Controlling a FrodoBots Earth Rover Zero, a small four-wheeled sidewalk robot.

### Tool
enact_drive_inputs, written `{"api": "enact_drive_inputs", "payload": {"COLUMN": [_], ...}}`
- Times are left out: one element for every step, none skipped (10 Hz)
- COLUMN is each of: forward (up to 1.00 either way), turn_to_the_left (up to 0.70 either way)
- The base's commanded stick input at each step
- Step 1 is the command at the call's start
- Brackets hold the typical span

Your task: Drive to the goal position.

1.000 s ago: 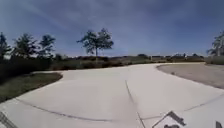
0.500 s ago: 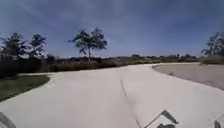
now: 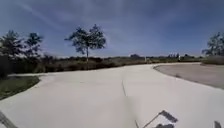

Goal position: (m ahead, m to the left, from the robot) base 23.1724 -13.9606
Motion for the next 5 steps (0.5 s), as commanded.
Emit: {"api": "enact_drive_inputs", "payload": {"forward": [0.85,0.85,0.85,0.85,0.85], "turn_to_the_left": [0.0,0.0,0.0,0.0,0.0]}}
